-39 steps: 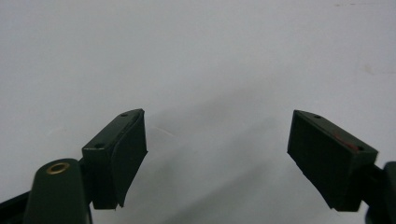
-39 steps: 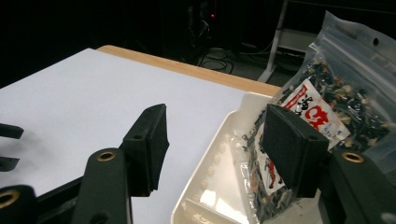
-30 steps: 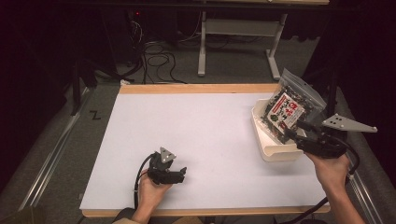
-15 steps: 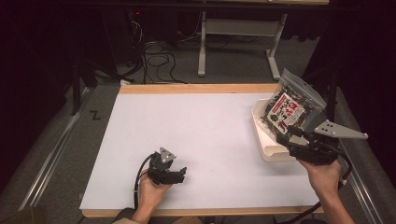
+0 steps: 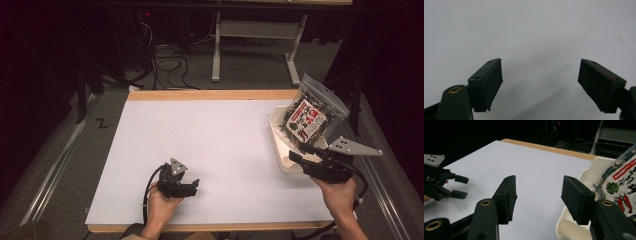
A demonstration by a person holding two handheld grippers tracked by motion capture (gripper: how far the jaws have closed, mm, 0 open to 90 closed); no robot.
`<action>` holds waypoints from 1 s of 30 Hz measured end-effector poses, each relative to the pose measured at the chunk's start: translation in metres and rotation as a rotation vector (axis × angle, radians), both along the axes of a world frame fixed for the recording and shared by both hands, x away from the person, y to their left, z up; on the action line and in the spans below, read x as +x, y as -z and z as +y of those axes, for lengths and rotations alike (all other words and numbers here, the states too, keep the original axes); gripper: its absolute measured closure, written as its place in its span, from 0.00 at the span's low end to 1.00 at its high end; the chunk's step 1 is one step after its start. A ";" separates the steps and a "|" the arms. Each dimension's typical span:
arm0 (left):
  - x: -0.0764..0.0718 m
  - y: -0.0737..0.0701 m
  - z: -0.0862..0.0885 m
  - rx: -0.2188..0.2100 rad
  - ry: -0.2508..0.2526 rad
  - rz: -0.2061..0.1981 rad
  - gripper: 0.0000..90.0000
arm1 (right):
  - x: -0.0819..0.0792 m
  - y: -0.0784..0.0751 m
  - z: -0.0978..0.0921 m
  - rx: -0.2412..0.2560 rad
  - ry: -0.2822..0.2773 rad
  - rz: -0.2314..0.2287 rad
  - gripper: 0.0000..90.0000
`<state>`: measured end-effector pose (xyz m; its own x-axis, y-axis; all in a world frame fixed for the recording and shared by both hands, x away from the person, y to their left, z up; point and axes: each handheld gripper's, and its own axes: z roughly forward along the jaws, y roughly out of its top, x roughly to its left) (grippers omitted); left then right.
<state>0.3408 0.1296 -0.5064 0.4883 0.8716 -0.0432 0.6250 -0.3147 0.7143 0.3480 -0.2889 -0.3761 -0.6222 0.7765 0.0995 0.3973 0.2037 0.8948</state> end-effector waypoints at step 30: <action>-0.002 -0.001 0.000 -0.006 0.010 -0.012 0.22 | 0.001 0.029 0.055 -0.087 -0.111 0.007 0.56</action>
